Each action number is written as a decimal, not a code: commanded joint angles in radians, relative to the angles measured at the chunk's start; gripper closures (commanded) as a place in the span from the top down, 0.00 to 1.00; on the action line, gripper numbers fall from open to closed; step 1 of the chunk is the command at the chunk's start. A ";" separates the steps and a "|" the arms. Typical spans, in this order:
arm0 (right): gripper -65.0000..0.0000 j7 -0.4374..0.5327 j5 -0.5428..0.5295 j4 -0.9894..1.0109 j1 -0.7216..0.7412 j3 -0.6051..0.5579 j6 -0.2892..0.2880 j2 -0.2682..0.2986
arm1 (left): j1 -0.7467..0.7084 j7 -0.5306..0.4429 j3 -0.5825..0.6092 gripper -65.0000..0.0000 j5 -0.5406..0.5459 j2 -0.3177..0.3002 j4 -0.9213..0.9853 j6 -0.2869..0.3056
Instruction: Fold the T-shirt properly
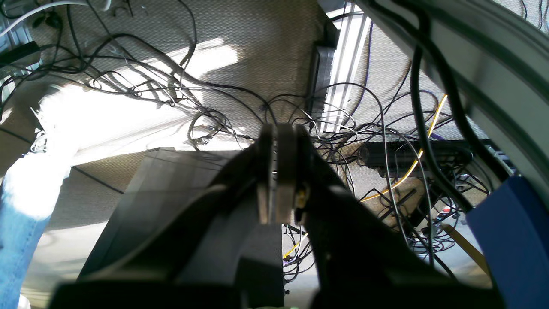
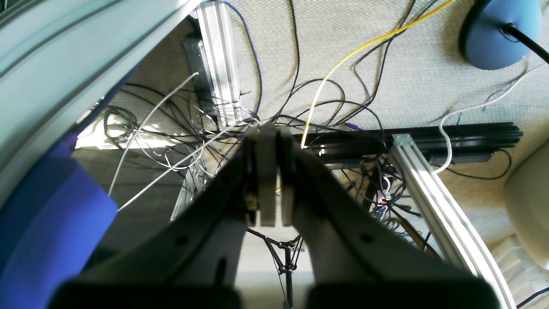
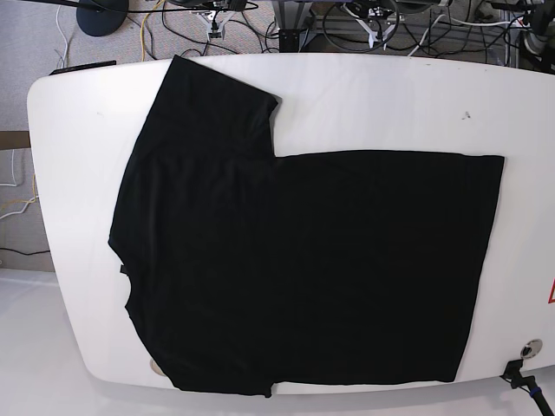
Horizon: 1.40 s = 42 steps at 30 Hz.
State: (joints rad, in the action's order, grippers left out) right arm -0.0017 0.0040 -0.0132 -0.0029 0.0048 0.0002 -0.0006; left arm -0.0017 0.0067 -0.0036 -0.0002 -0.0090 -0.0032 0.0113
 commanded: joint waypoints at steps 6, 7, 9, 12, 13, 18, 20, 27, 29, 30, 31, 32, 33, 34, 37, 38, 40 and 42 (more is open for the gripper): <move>0.01 -0.001 0.005 -0.005 -0.007 -0.001 0.000 -0.003 | -0.001 0.001 0.002 0.00 0.001 -0.005 -0.003 -0.001; 0.01 -0.003 0.003 -0.007 -0.009 0.000 0.000 -0.003 | -0.003 0.000 0.002 0.00 0.002 -0.004 -0.004 0.000; 0.01 -0.002 0.003 -0.006 -0.010 0.000 0.000 -0.003 | -0.002 0.000 0.002 0.00 -0.001 -0.005 -0.004 0.001; 0.00 -0.008 0.001 -0.010 -0.006 -0.006 -0.005 -0.004 | -0.004 0.012 0.002 0.00 0.003 -0.008 -0.015 0.000; 0.00 -0.011 0.002 -0.014 -0.004 -0.003 -0.007 -0.003 | -0.005 0.013 0.005 0.00 0.005 -0.008 -0.019 0.003; 0.00 -0.015 0.001 -0.011 -0.003 -0.001 -0.005 -0.003 | -0.006 0.015 0.003 0.00 0.004 -0.008 -0.017 0.001; 0.00 -0.015 0.001 -0.012 -0.006 -0.002 -0.009 -0.001 | -0.006 0.011 0.006 0.00 0.005 -0.007 -0.017 0.001; 0.00 -0.020 0.004 -0.015 -0.006 -0.006 -0.005 -0.002 | -0.008 0.011 0.008 0.00 0.001 -0.008 -0.019 0.003; 0.00 -0.021 0.003 -0.011 -0.008 -0.005 -0.009 0.000 | -0.007 0.011 0.006 0.00 0.000 -0.009 -0.016 0.001; 0.00 -0.021 0.003 -0.014 -0.009 -0.003 -0.007 -0.001 | -0.006 0.011 0.008 0.00 0.001 -0.009 -0.018 -0.002; 0.00 -0.021 0.005 -0.015 -0.006 -0.003 -0.007 -0.002 | -0.007 0.009 0.004 0.00 0.000 -0.010 -0.017 0.001; 0.00 -0.020 0.004 -0.011 -0.010 -0.003 -0.008 -0.002 | -0.006 0.015 0.007 0.00 0.004 -0.009 -0.018 0.001; 0.00 -0.023 0.004 -0.015 -0.009 -0.004 -0.008 -0.001 | -0.006 0.016 0.008 0.00 0.005 -0.010 -0.019 0.000; 0.01 -0.028 -0.003 -0.017 -0.013 -0.004 -0.002 0.003 | -0.016 0.006 0.003 0.01 0.002 -0.007 -0.021 0.009; 0.01 -0.030 -0.003 -0.018 -0.013 -0.004 -0.002 0.003 | -0.016 0.006 0.003 0.01 0.002 -0.007 -0.021 0.009; 0.01 -0.030 -0.003 -0.018 -0.013 -0.004 -0.002 0.003 | -0.016 0.006 0.003 0.01 0.002 -0.007 -0.021 0.009; 0.01 -0.030 -0.003 -0.020 -0.013 -0.004 -0.002 0.003 | -0.016 0.006 0.003 0.01 0.002 -0.015 -0.021 0.009; 0.01 -0.030 -0.005 -0.020 -0.013 -0.002 -0.002 0.003 | -0.016 0.006 0.003 0.01 0.002 -0.019 -0.022 0.009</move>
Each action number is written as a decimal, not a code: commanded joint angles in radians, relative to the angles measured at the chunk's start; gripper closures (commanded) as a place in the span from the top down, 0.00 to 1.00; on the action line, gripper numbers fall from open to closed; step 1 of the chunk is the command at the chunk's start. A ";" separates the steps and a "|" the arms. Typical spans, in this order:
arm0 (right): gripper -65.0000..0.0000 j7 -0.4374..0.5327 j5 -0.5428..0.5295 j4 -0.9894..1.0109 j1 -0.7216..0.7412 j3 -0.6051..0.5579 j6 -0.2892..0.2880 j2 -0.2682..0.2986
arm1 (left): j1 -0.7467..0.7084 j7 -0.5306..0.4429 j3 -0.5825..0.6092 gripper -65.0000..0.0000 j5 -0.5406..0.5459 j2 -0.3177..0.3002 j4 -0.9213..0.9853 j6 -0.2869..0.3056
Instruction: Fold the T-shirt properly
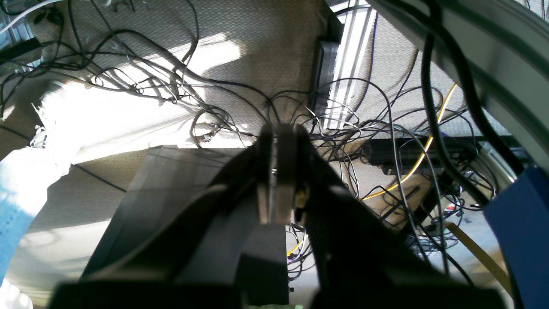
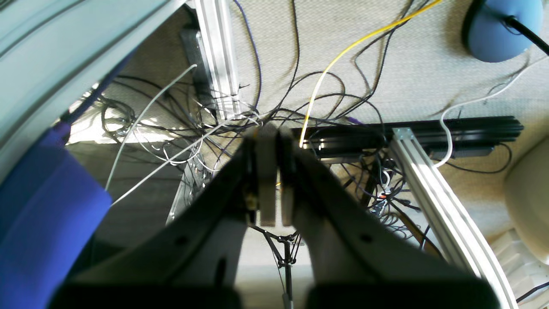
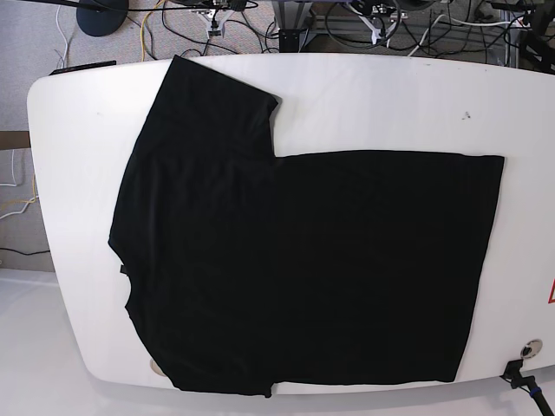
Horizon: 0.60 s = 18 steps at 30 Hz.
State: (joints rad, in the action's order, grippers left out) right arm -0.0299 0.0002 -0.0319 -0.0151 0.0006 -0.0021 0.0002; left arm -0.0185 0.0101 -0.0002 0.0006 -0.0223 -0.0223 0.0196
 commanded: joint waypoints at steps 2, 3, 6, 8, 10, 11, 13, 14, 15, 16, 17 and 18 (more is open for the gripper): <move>0.01 -0.002 -0.001 -0.001 -0.001 0.002 0.000 0.002 | 0.001 0.001 -0.001 0.01 0.002 -0.008 -0.003 0.001; 0.01 -0.002 -0.001 -0.003 -0.001 0.002 0.000 0.002 | 0.001 0.000 -0.001 0.01 0.002 -0.008 -0.005 0.001; 0.01 0.003 0.001 -0.004 -0.004 0.000 0.000 0.002 | -0.008 -0.003 -0.001 0.01 0.002 -0.018 -0.008 0.001; 0.01 0.005 0.002 -0.015 -0.004 0.000 0.001 0.002 | -0.018 -0.003 -0.001 0.01 0.002 -0.020 -0.031 0.003; 0.01 0.005 0.002 -0.078 -0.036 0.000 0.001 0.001 | -0.061 -0.003 -0.004 0.00 0.005 -0.020 -0.081 0.003; 0.01 0.000 0.002 -0.116 -0.056 0.000 0.003 0.001 | -0.082 -0.003 -0.004 0.00 0.005 -0.020 -0.118 0.003; 0.01 0.000 0.002 -0.187 -0.098 0.000 0.003 0.001 | -0.130 -0.003 -0.004 0.01 0.005 -0.020 -0.192 0.003; 0.01 0.000 0.002 -0.210 -0.118 0.000 0.003 0.001 | -0.145 -0.003 -0.004 0.01 0.005 -0.020 -0.216 0.004; 0.01 0.000 0.002 -0.240 -0.139 0.000 0.003 0.001 | -0.162 -0.003 -0.004 0.01 0.005 -0.020 -0.241 0.004; 0.01 0.000 0.002 -0.273 -0.164 0.000 0.003 0.001 | -0.177 -0.003 -0.004 0.01 0.005 -0.020 -0.259 0.004; 0.01 0.000 0.002 -0.306 -0.188 0.000 0.003 0.001 | -0.192 -0.003 -0.004 0.01 0.005 -0.020 -0.275 0.004; 0.01 0.000 0.002 -0.342 -0.213 0.000 0.003 0.002 | -0.208 -0.003 -0.004 0.01 0.005 -0.020 -0.291 0.004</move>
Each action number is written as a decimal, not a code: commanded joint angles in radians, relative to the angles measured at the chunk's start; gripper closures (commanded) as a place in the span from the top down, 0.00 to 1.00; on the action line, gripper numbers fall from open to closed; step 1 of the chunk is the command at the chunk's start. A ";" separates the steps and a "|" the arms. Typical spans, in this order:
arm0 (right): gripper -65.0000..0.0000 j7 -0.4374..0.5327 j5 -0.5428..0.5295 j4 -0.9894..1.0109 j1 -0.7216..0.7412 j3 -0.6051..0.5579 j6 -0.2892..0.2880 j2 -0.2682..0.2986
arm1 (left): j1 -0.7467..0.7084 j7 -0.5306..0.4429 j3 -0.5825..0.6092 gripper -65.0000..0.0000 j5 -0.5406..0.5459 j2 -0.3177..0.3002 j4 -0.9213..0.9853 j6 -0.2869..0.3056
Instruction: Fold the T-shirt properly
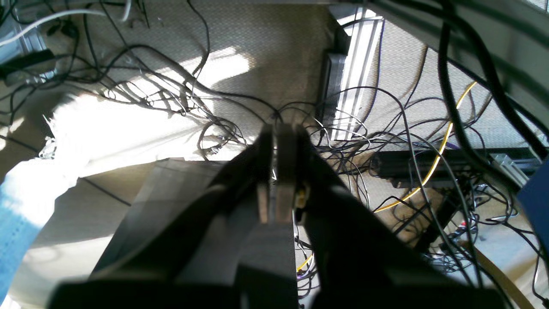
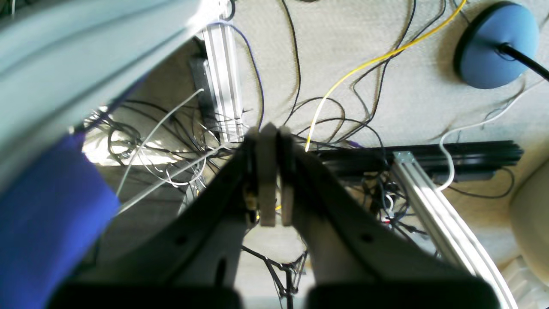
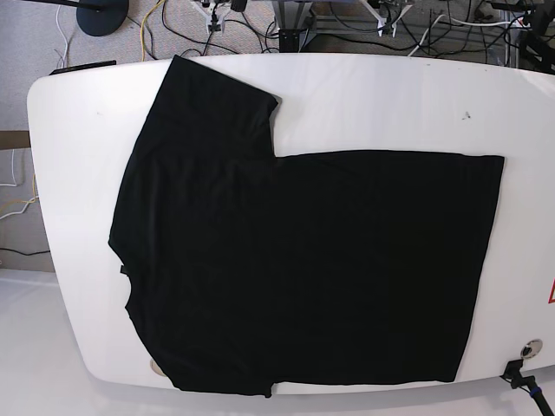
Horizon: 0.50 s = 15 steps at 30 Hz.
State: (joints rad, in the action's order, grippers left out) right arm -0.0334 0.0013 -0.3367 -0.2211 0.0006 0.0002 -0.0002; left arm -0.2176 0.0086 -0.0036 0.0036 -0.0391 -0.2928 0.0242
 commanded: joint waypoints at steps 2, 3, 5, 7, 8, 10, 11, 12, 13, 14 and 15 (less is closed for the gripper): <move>0.01 0.003 -0.001 -0.109 -0.059 0.003 0.001 0.004 | -0.042 -0.002 0.000 0.01 0.002 -0.003 -0.056 0.000; 0.01 0.003 -0.001 -0.146 -0.085 0.003 0.001 0.004 | -0.056 -0.002 0.001 0.01 0.002 -0.005 -0.073 0.000; 0.04 0.003 0.001 -0.229 -0.140 0.003 0.001 0.004 | -0.087 0.001 0.001 0.11 0.002 -0.005 -0.110 0.000; 0.16 0.003 -0.001 -0.310 -0.194 0.003 0.001 0.004 | -0.121 0.001 0.001 0.32 0.002 -0.005 -0.148 0.000; 0.24 0.003 -0.001 -0.350 -0.222 0.003 0.001 0.006 | -0.138 0.001 0.001 0.42 0.002 -0.005 -0.167 0.000; 0.35 0.003 -0.001 -0.424 -0.274 0.003 0.001 0.006 | -0.168 0.001 0.001 0.52 0.002 -0.005 -0.201 0.000; 0.40 0.003 -0.001 -0.457 -0.298 0.003 -0.001 0.006 | -0.184 0.001 0.001 0.51 0.002 -0.005 -0.214 0.000; 0.43 0.003 -0.001 -0.488 -0.321 0.002 -0.001 0.006 | -0.196 0.001 0.001 0.51 0.002 -0.005 -0.228 0.000; 0.45 0.003 -0.001 -0.522 -0.349 0.002 -0.001 0.006 | -0.214 0.000 0.001 0.51 0.002 -0.005 -0.245 0.000; 0.47 0.003 -0.001 -0.562 -0.377 0.002 -0.001 0.006 | -0.242 -0.002 0.001 0.51 0.002 -0.005 -0.273 0.000; 0.47 0.003 -0.001 -0.599 -0.404 0.000 -0.001 0.006 | -0.270 -0.002 0.001 0.51 0.002 -0.005 -0.308 0.000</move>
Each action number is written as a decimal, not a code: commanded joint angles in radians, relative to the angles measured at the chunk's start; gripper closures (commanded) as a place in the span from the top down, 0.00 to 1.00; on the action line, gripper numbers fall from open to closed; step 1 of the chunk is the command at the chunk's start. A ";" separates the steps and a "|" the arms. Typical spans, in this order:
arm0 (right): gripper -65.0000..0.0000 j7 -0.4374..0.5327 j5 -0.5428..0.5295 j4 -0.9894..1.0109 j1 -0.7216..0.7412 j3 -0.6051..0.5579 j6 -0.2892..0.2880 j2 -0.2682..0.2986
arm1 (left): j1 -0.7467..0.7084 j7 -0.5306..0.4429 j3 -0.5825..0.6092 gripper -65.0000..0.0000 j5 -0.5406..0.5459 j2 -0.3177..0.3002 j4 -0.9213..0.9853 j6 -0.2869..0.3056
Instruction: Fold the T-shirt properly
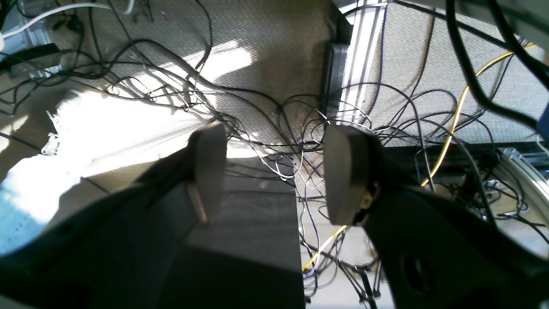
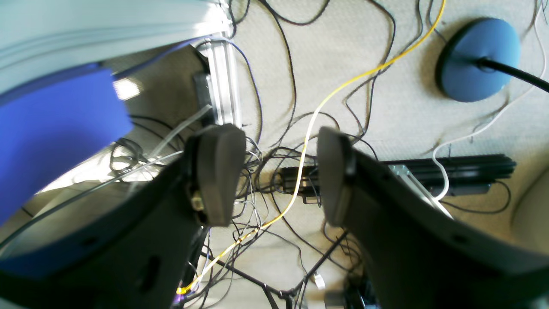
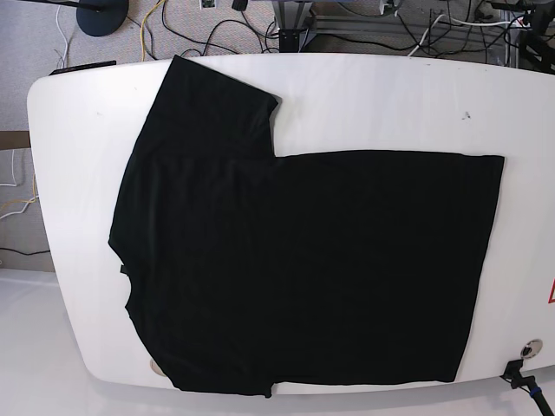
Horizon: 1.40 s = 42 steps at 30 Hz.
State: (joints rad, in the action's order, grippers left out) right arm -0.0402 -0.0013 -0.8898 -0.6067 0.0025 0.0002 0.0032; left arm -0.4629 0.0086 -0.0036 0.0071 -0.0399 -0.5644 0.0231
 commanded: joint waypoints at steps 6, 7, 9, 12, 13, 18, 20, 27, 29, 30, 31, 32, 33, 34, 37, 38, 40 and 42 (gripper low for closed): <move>0.47 0.010 0.004 -0.295 -0.187 -0.002 -0.009 0.002 | -0.202 0.001 0.001 0.51 -0.002 -0.004 -0.285 0.002; 0.47 0.010 0.004 -0.329 -0.215 -0.003 -0.009 0.002 | -0.234 0.001 0.001 0.51 -0.002 -0.004 -0.325 0.002; 0.47 0.010 0.004 -0.404 -0.270 -0.003 -0.009 0.002 | -0.302 0.001 0.001 0.51 -0.002 -0.004 -0.412 0.002; 0.47 0.010 0.004 -0.504 -0.344 -0.003 -0.009 0.002 | -0.399 0.001 0.003 0.51 -0.002 -0.024 -0.544 0.002; 0.47 0.010 0.002 -0.533 -0.368 -0.003 -0.009 0.002 | -0.432 0.001 0.003 0.51 -0.002 -0.028 -0.592 0.002; 0.47 0.010 -0.006 -0.685 -0.476 -0.003 -0.010 0.002 | -0.587 0.000 -0.002 0.51 0.000 -0.051 -0.828 0.002; 0.47 0.010 -0.006 -0.757 -0.506 -0.005 -0.010 0.002 | -0.630 0.000 -0.002 0.51 0.000 -0.081 -0.923 0.002; 0.47 0.009 -0.006 -0.975 -0.582 0.001 -0.010 0.002 | -0.701 0.001 -0.005 0.51 0.001 -0.137 -1.202 0.002; 0.47 0.009 -0.006 -1.034 -0.589 0.003 -0.010 0.002 | -0.707 0.003 -0.028 0.51 0.001 -0.137 -1.258 0.002; 0.47 0.009 -0.004 -1.058 -0.591 0.003 -0.010 0.002 | -0.707 0.003 -0.039 0.51 0.001 -0.137 -1.278 0.002; 0.47 0.009 -0.004 -1.078 -0.591 0.003 -0.010 0.002 | -0.707 0.003 -0.052 0.51 0.001 -0.137 -1.294 0.002; 0.47 0.009 -0.003 -1.093 -0.586 0.001 -0.010 0.002 | -0.704 0.001 -0.065 0.51 0.001 -0.137 -1.310 0.002; 0.47 0.009 -0.004 -1.103 -0.582 0.001 -0.010 0.002 | -0.699 0.000 -0.077 0.51 0.001 -0.137 -1.327 0.002; 0.47 0.010 -0.004 -1.107 -0.571 0.001 -0.010 0.002 | -0.686 -0.002 -0.091 0.51 0.001 -0.137 -1.342 0.002; 0.47 0.010 -0.006 -1.110 -0.505 0.003 -0.010 0.002 | -0.618 -0.002 -0.121 0.51 0.003 -0.133 -1.370 0.002; 0.47 0.010 -0.006 -1.112 -0.486 0.003 -0.010 0.002 | -0.595 -0.002 -0.126 0.51 0.004 -0.133 -1.370 0.002; 0.47 0.012 -0.006 -1.113 -0.442 0.003 -0.010 0.002 | -0.546 -0.002 -0.134 0.51 0.034 -0.130 -1.370 0.002; 0.47 0.012 -0.007 -1.113 -0.385 0.003 -0.010 0.002 | -0.494 0.000 -0.148 0.52 0.126 -0.130 -1.370 0.002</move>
State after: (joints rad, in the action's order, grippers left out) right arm -0.0551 -0.0036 -1.9858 -0.9905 0.0048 -0.0071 0.0055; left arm -0.9535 0.0284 -0.1387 0.0864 -0.1673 -1.9186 0.0265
